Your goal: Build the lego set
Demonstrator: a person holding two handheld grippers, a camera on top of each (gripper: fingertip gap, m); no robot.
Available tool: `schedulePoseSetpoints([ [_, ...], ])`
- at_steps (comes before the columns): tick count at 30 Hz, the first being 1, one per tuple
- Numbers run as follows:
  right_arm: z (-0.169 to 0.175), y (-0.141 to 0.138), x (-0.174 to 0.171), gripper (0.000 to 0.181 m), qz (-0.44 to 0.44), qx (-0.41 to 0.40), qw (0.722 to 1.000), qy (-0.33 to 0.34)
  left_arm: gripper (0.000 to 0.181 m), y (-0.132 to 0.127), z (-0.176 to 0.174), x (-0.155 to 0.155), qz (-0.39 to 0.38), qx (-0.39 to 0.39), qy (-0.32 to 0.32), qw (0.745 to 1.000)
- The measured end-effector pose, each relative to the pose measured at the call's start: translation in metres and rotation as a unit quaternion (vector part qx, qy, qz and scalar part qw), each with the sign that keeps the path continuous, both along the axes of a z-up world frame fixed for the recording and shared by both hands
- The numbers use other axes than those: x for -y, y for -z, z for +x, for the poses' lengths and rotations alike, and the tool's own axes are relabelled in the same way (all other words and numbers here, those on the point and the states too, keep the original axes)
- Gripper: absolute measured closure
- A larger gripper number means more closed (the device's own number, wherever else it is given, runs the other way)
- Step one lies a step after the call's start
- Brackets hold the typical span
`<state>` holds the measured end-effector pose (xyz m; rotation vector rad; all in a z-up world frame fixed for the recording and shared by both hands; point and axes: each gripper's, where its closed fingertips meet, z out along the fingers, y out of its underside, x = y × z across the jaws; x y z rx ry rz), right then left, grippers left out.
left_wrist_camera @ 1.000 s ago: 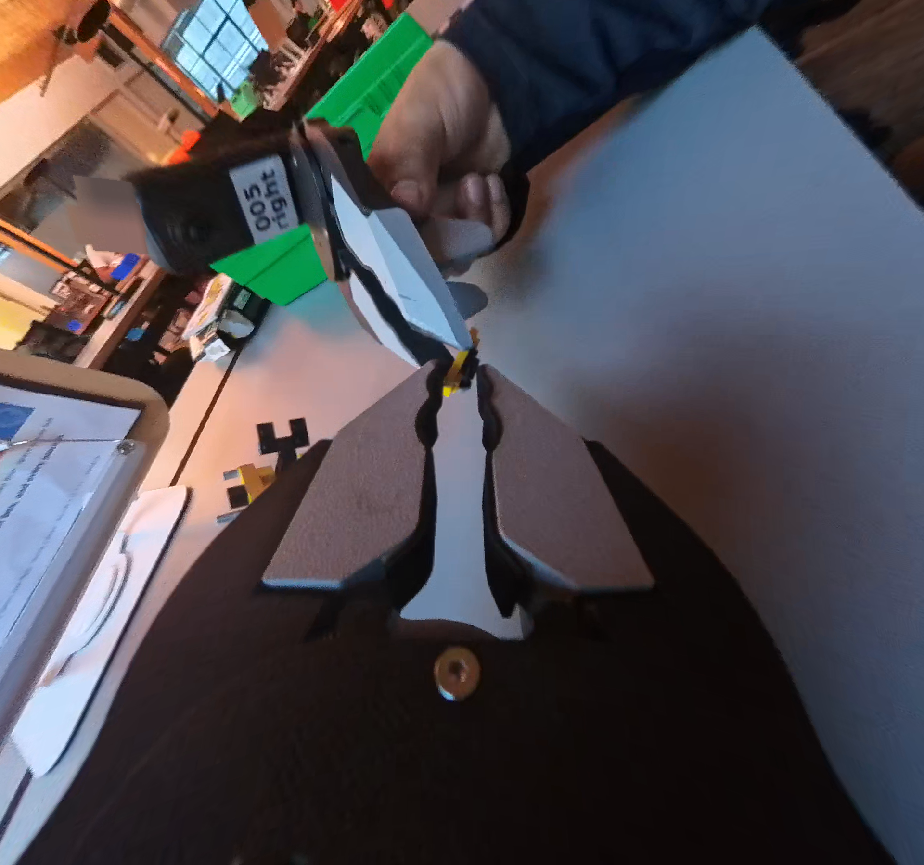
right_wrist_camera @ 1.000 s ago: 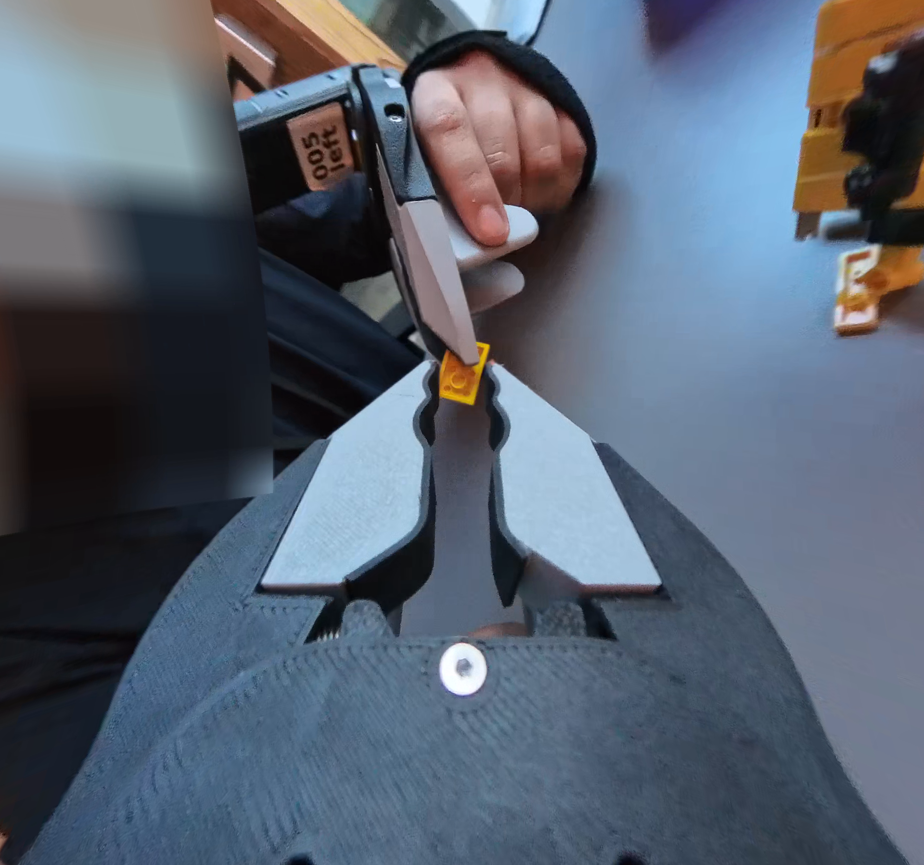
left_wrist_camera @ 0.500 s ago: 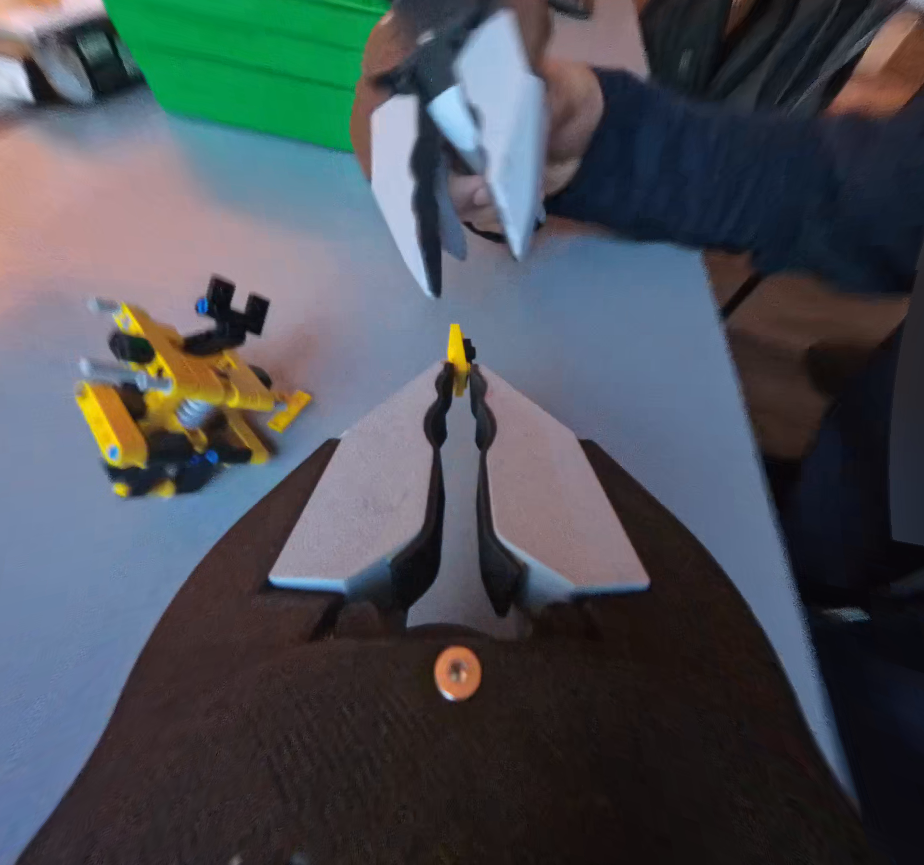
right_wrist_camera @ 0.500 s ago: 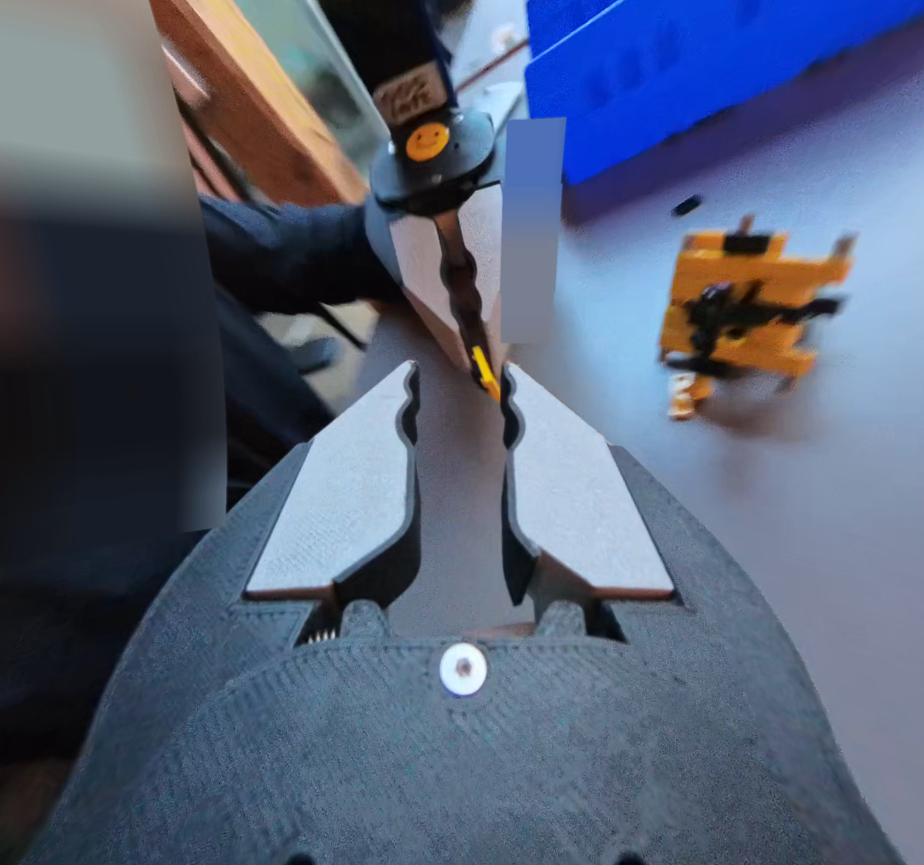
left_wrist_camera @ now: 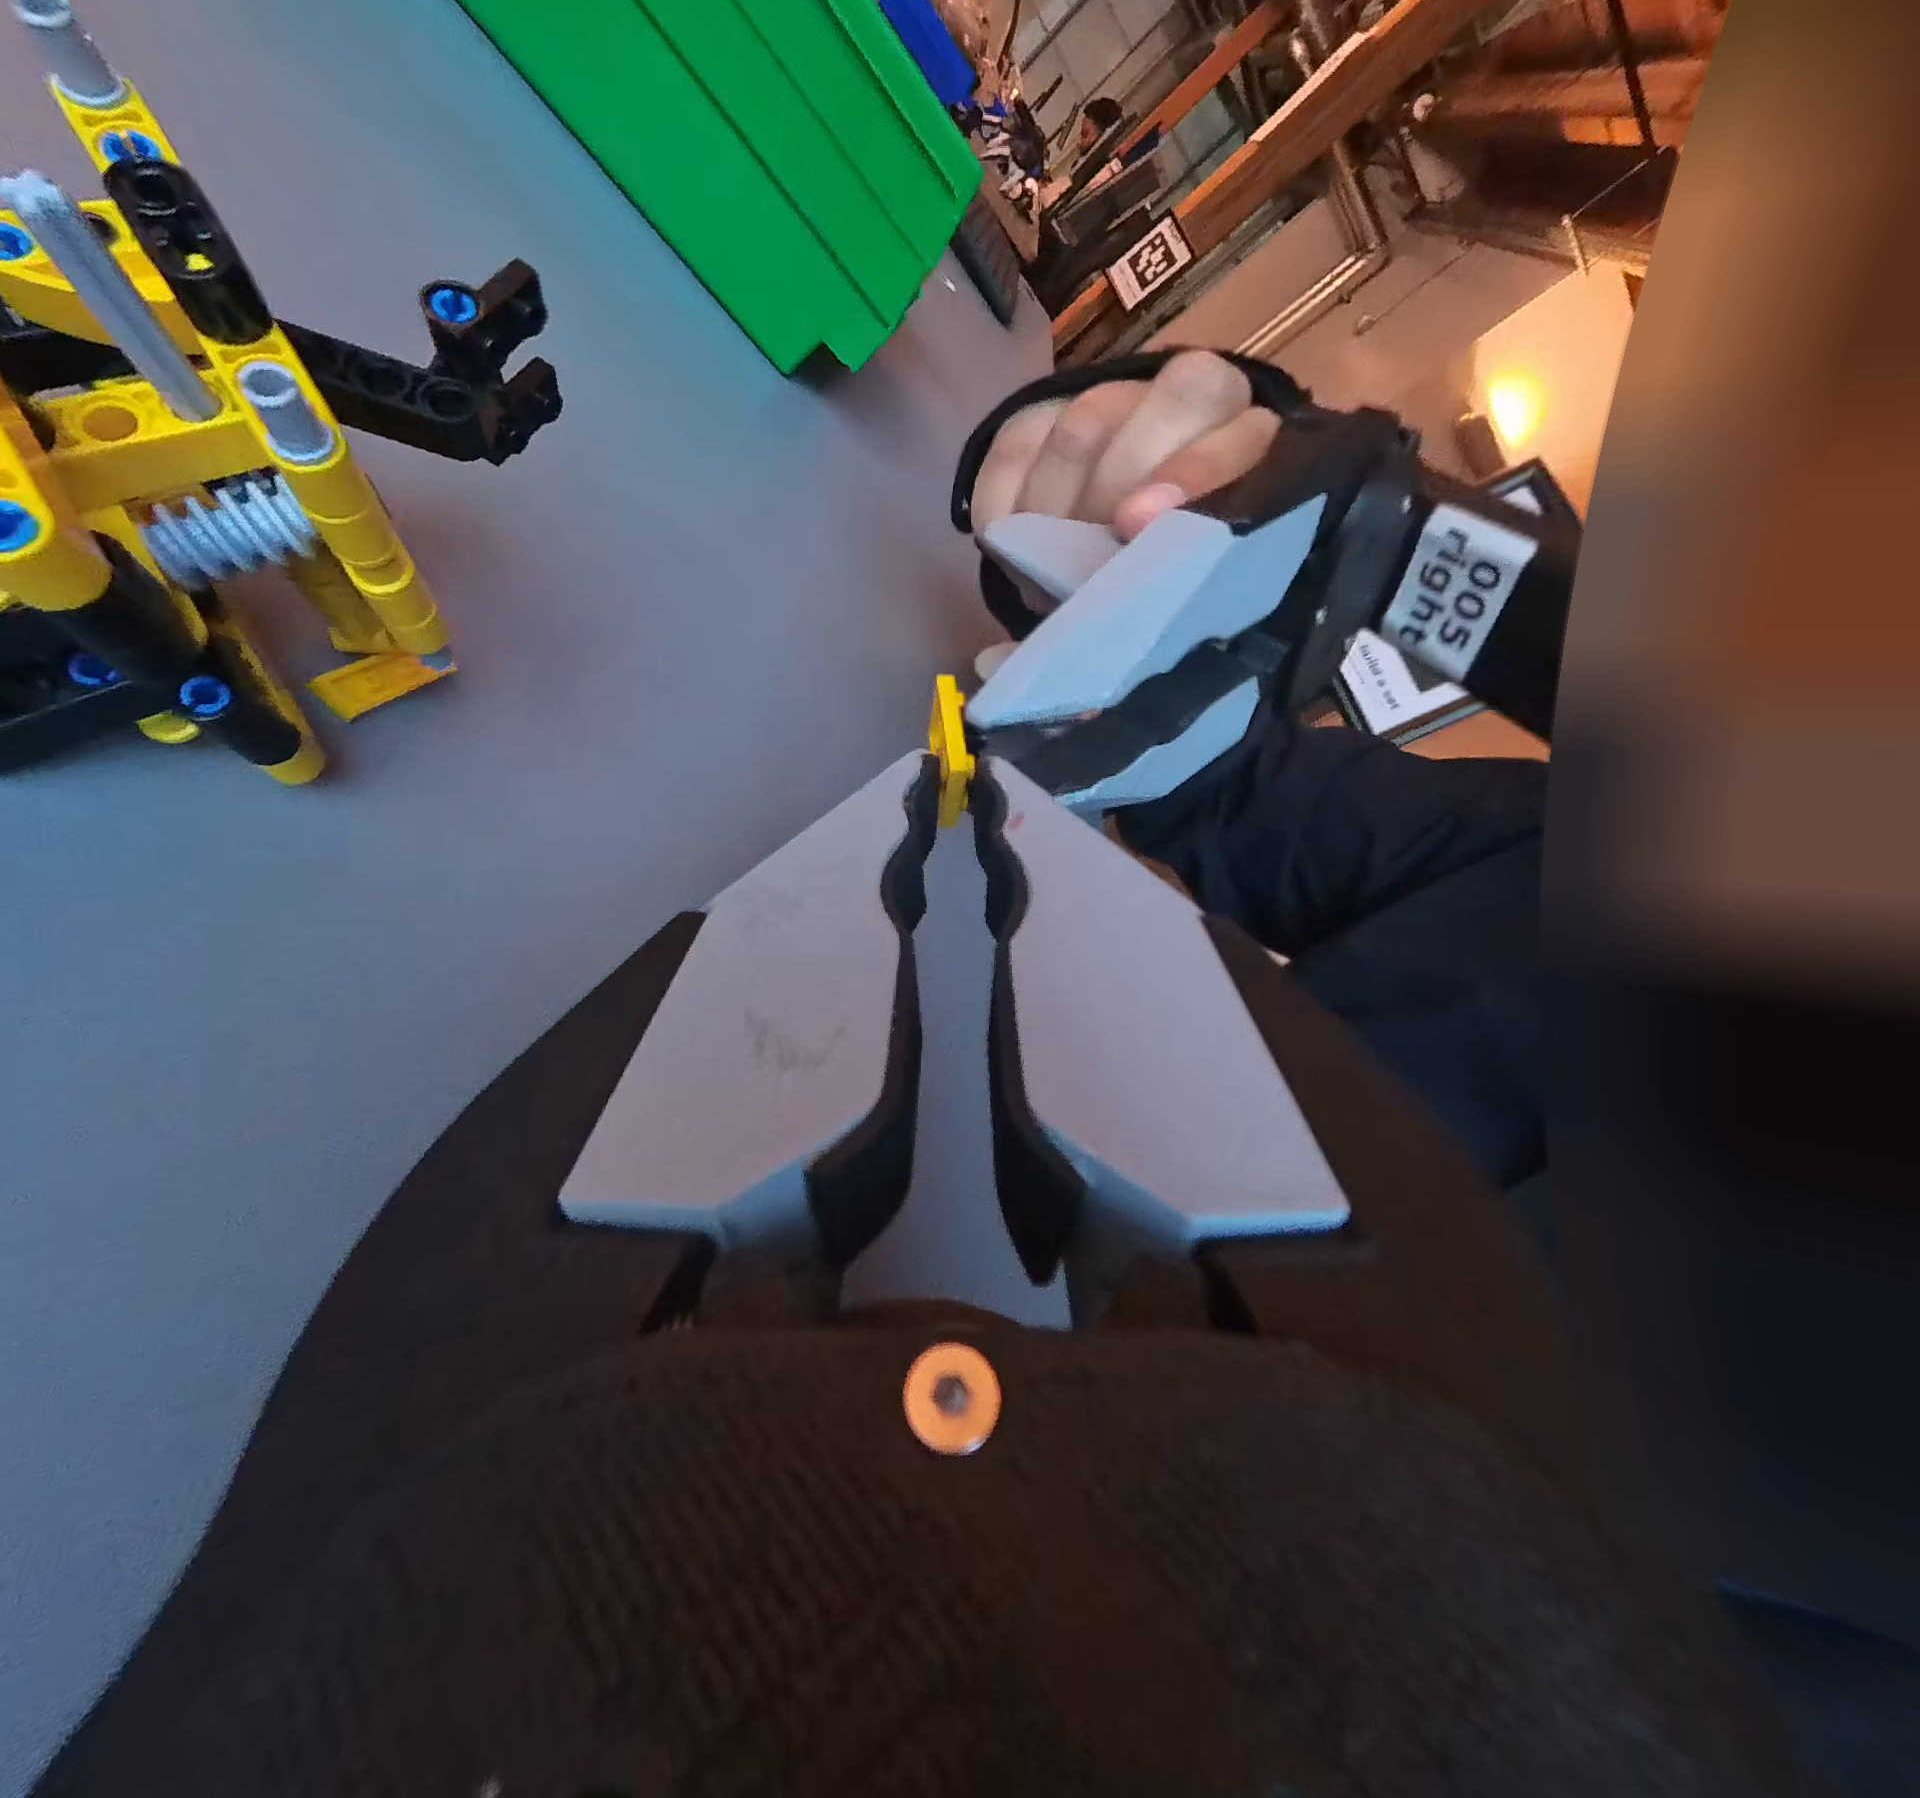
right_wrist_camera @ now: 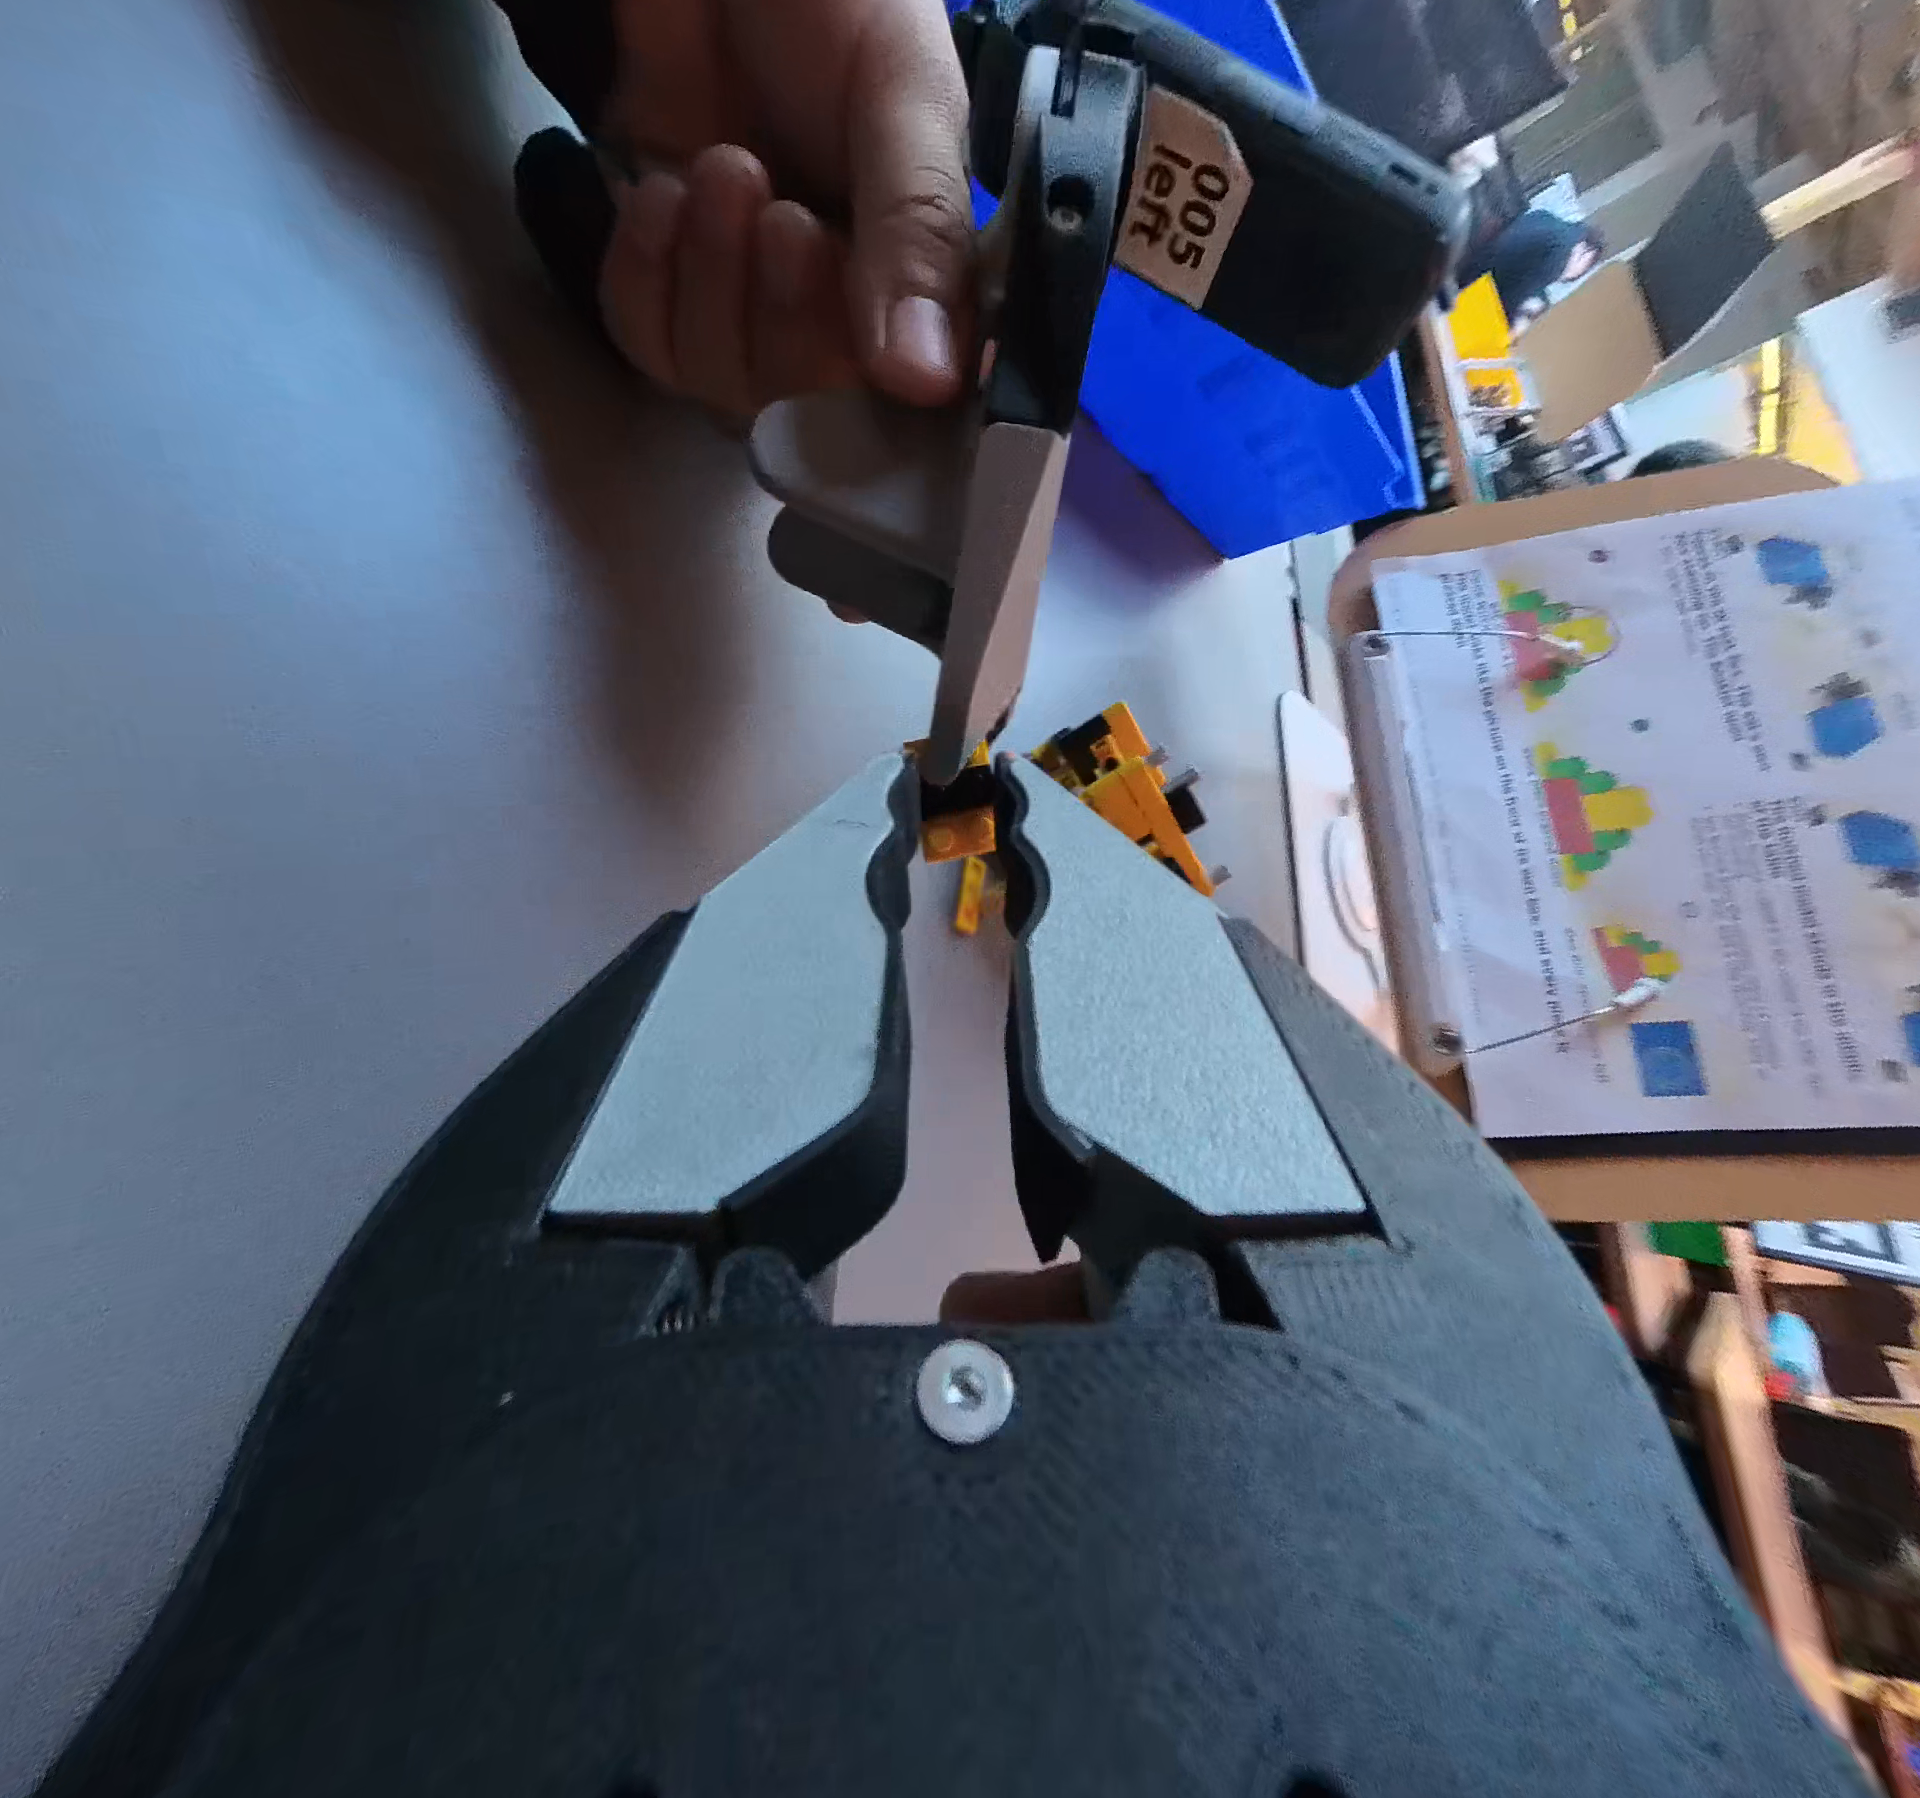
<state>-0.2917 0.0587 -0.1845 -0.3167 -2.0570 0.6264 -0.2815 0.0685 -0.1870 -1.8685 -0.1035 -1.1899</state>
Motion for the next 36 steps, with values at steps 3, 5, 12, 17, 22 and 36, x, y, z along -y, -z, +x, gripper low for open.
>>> schedulePoseSetpoints([
  [3,-0.001,-0.003,-0.001,0.173,0.022,-0.03,0.999,0.004,0.178,-0.002,-0.002,-0.001,0.002,0.016,-0.003,1.0],
  [5,-0.001,-0.003,0.0,0.177,0.01,-0.03,0.999,0.003,0.174,-0.003,-0.004,-0.002,0.008,0.012,-0.006,1.0],
  [12,-0.005,0.0,-0.004,0.168,-0.021,-0.024,0.999,0.006,0.177,0.0,-0.007,-0.003,0.01,-0.002,-0.018,1.0],
  [17,-0.007,0.001,-0.004,0.164,0.018,-0.048,0.999,0.016,0.178,-0.006,-0.008,-0.002,0.004,0.059,-0.012,0.998],
  [22,-0.007,0.0,-0.005,0.165,0.024,-0.05,0.998,0.015,0.178,-0.005,-0.004,-0.002,0.004,0.05,-0.007,0.999],
  [36,-0.005,0.004,-0.001,0.166,-0.035,-0.017,0.999,0.003,0.178,0.003,-0.004,0.001,0.041,-0.121,-0.008,0.992],
])
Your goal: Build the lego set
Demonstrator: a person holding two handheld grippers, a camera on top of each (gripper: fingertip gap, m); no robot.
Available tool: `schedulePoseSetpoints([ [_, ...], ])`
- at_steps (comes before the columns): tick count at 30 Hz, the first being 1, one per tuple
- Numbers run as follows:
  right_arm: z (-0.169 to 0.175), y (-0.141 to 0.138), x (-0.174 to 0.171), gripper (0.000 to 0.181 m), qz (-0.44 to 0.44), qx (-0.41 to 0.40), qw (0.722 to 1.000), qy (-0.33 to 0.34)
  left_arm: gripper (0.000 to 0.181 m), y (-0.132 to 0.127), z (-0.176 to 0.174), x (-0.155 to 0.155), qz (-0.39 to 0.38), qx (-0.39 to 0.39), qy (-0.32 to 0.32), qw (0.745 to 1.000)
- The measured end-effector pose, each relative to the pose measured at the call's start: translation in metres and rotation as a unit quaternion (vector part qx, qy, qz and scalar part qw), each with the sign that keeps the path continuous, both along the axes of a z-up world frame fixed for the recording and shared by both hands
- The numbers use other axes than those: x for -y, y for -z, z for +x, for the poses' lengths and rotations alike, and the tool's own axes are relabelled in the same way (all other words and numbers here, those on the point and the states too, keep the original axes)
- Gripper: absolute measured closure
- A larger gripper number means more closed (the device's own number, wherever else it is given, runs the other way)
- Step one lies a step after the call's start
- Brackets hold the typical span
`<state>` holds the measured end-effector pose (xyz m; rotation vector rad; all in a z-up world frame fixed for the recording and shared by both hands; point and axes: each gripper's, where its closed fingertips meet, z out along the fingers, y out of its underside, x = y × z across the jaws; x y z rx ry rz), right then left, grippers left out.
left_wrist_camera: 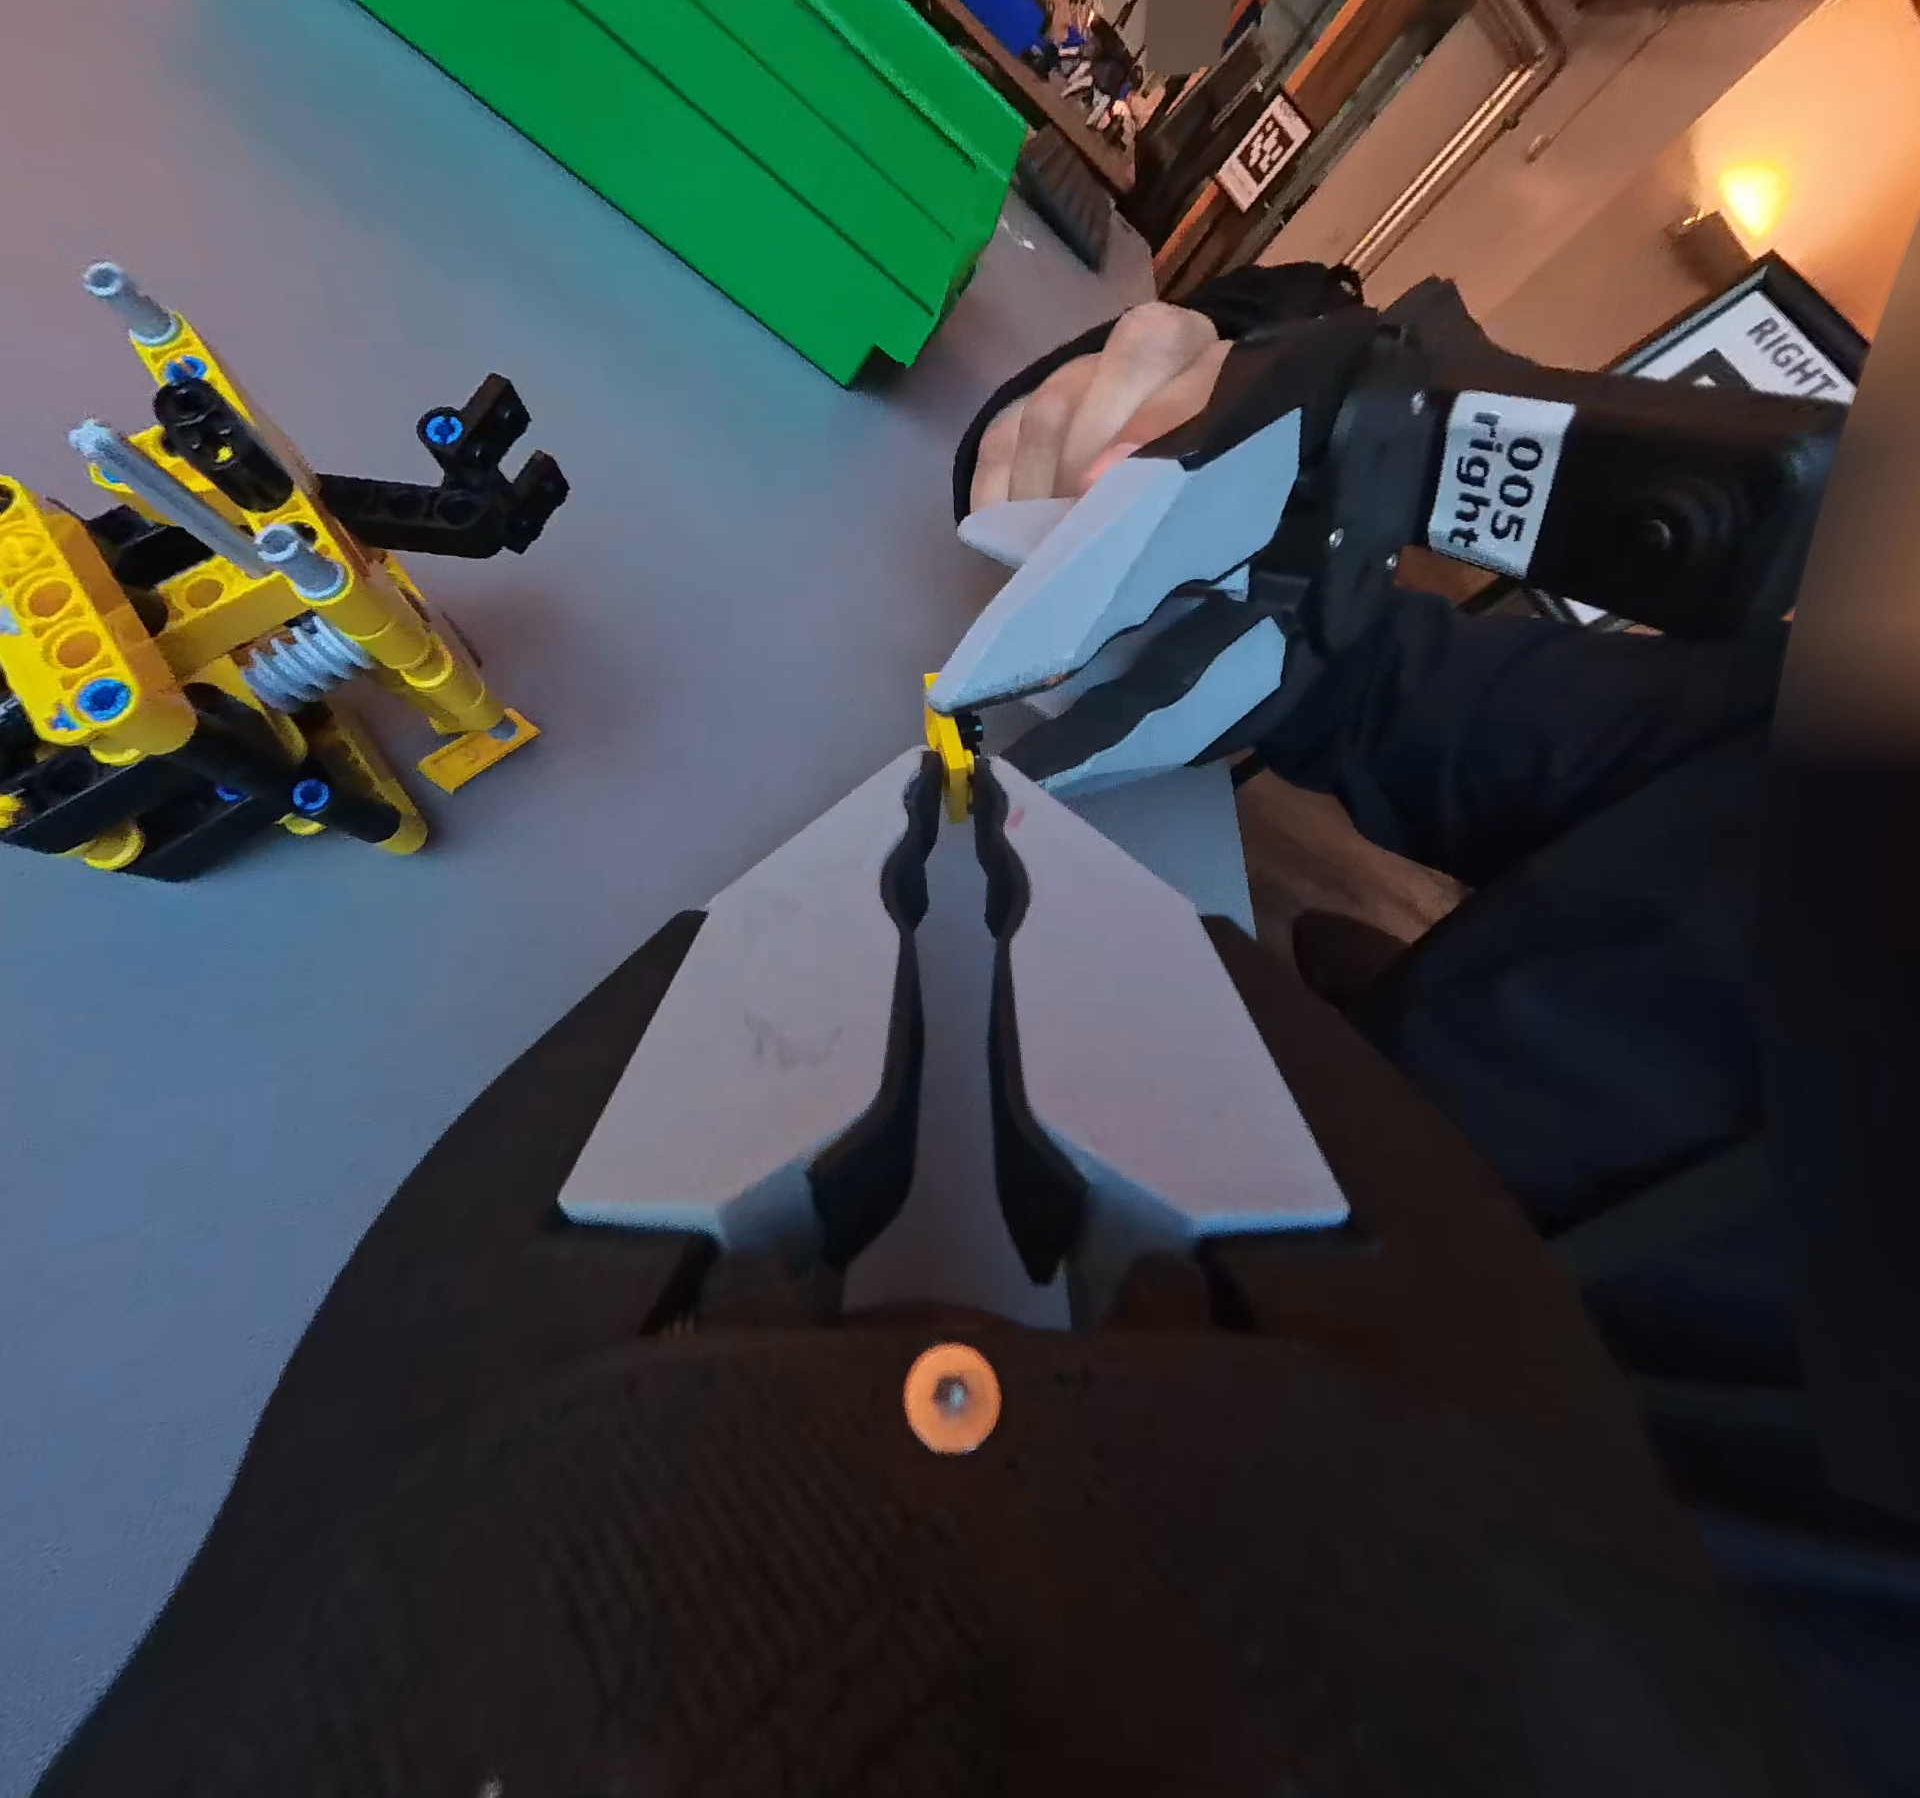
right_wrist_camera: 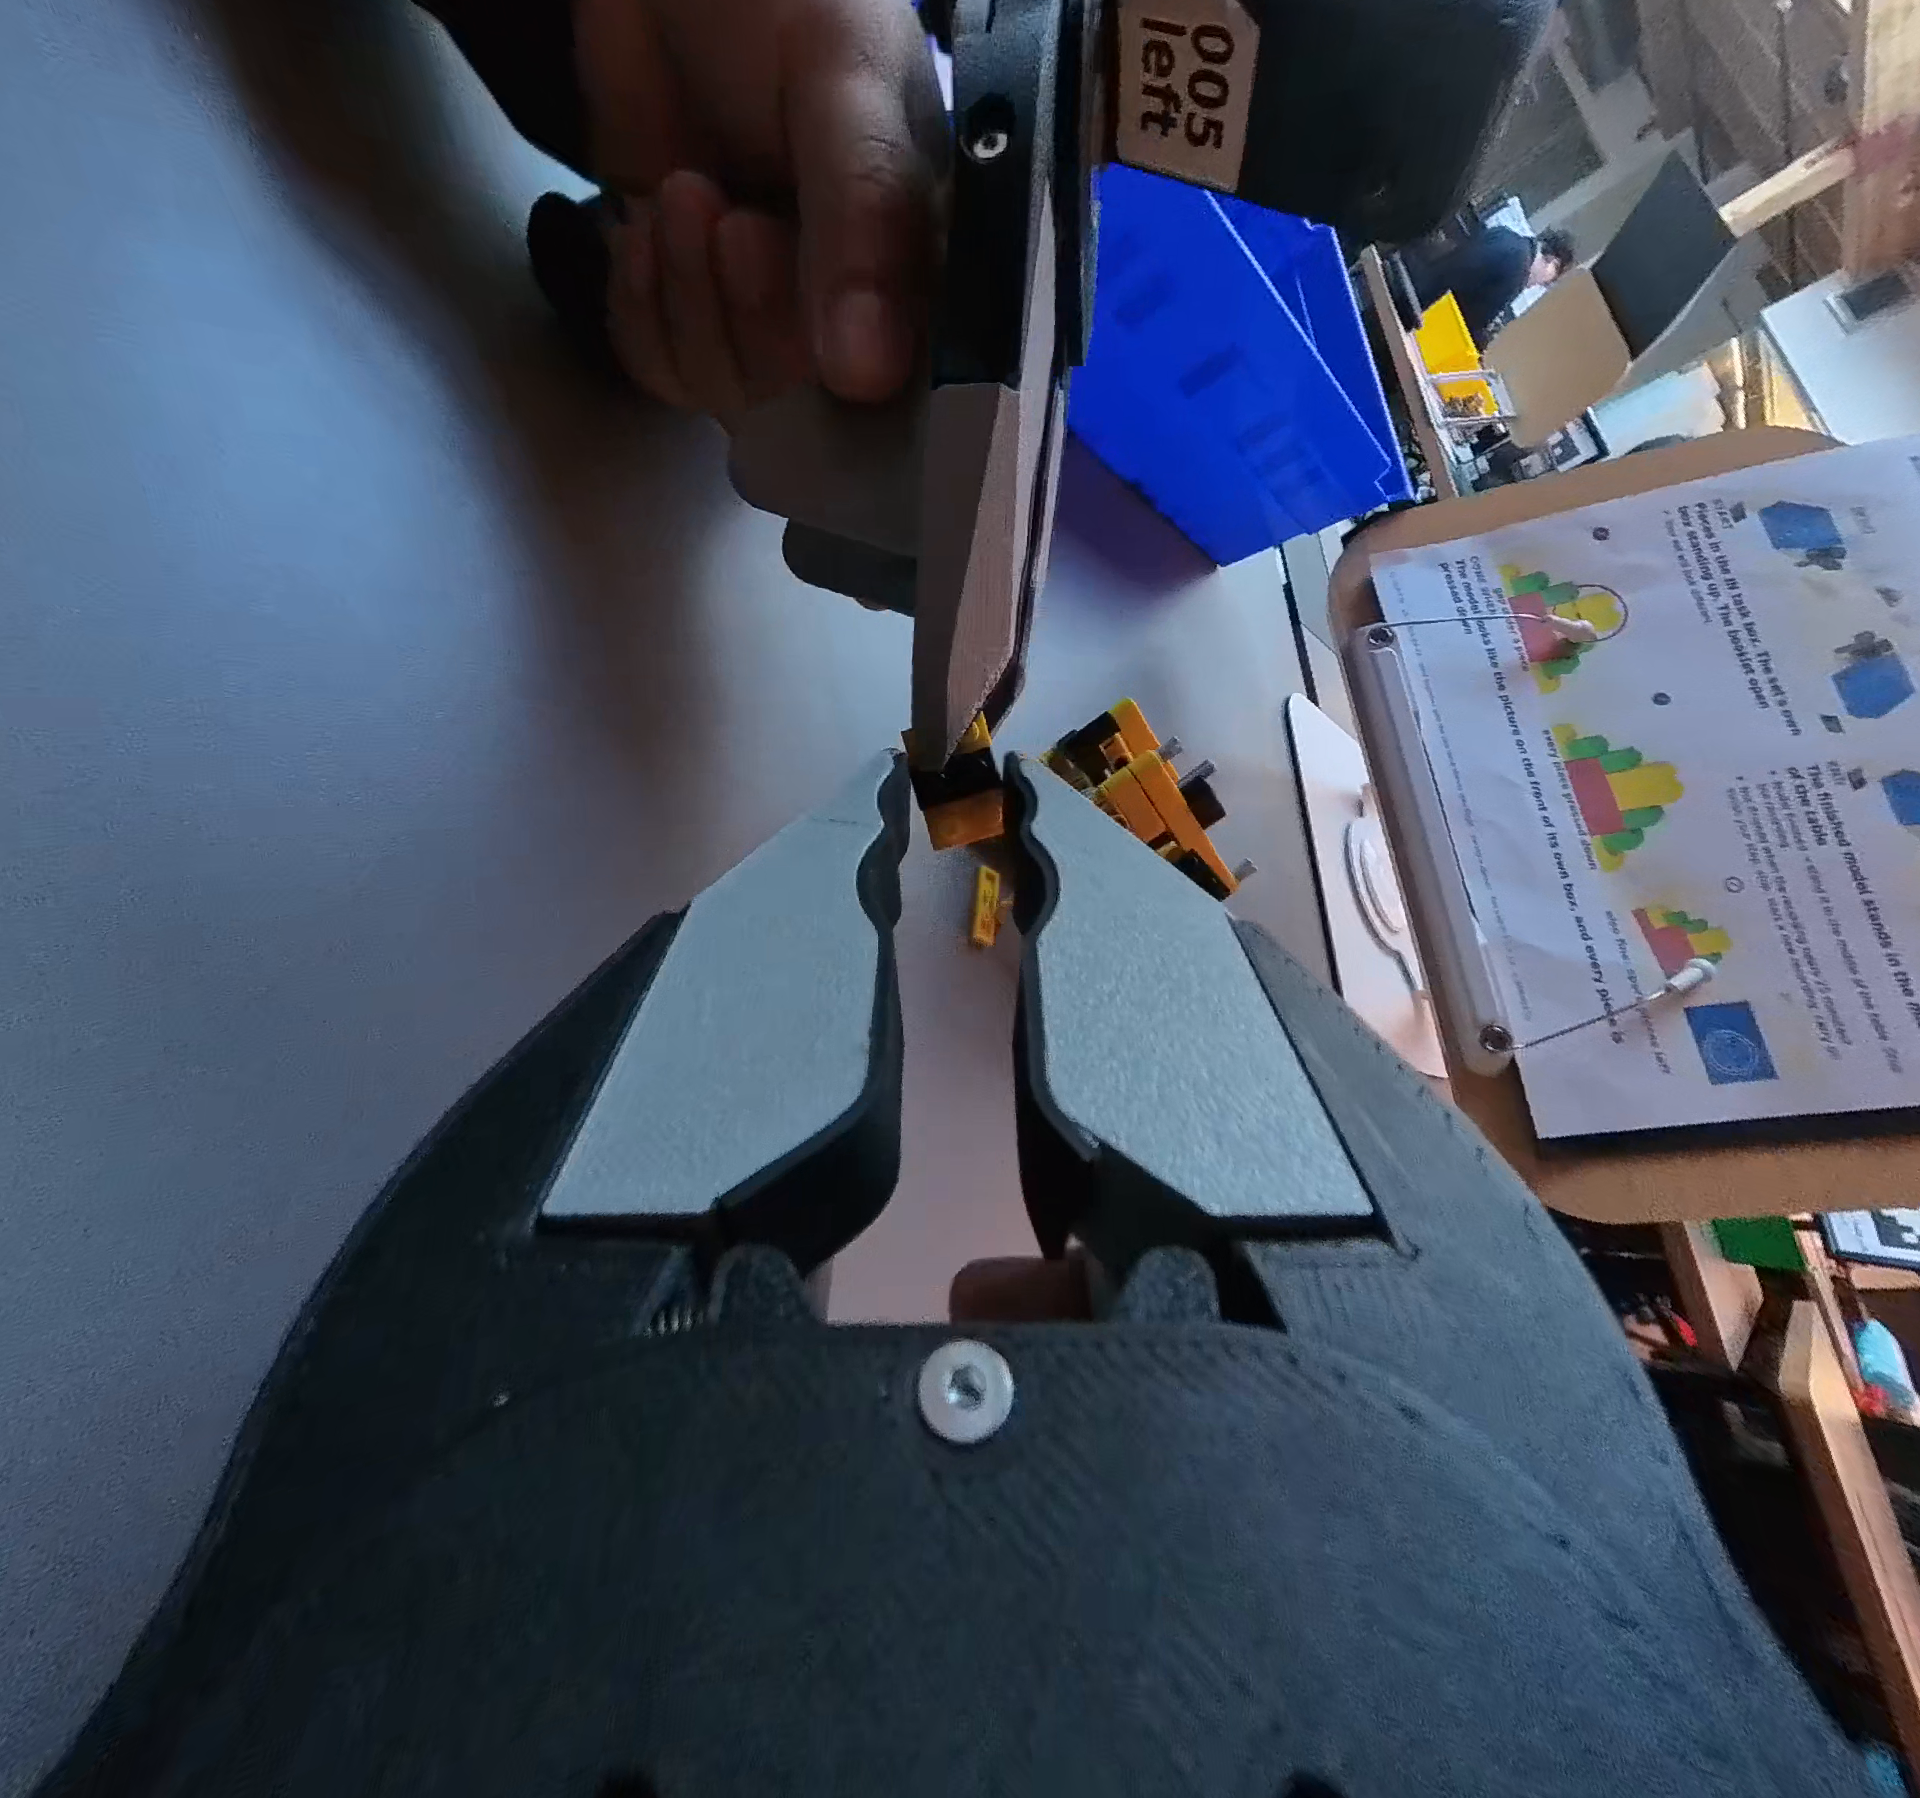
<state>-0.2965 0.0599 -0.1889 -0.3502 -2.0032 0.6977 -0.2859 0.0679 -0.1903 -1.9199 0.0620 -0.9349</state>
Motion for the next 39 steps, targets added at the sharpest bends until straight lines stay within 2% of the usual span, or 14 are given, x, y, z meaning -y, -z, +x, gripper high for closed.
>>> schedulePoseSetpoints([
  [6,0.006,0.009,0.006,0.168,0.068,-0.007,0.998,-0.02,0.179,0.008,0.007,0.005,-0.037,0.019,0.025,0.999],
  [15,0.006,0.008,0.005,0.168,0.064,-0.007,0.998,-0.011,0.175,0.005,0.007,0.004,-0.027,0.021,0.028,0.999],
  [19,0.005,0.01,0.002,0.168,0.068,-0.004,0.998,-0.005,0.172,0.007,0.006,0.004,-0.03,0.016,0.023,0.999],
  [21,0.005,0.008,0.002,0.168,0.065,-0.006,0.998,-0.004,0.178,0.007,0.004,0.003,-0.027,0.01,0.016,0.999],
  [28,0.001,0.007,0.0,0.168,0.073,-0.016,0.997,0.012,0.179,0.006,-0.001,0.0,-0.011,-0.012,-0.003,1.0],
  [36,-0.003,0.005,-0.005,0.168,0.156,-0.072,0.984,0.044,0.18,0.004,-0.006,-0.004,0.011,-0.05,-0.031,0.998],
  [39,-0.003,0.006,-0.006,0.168,0.142,-0.067,0.987,0.037,0.18,0.004,-0.005,-0.004,0.013,-0.065,-0.035,0.997],
])
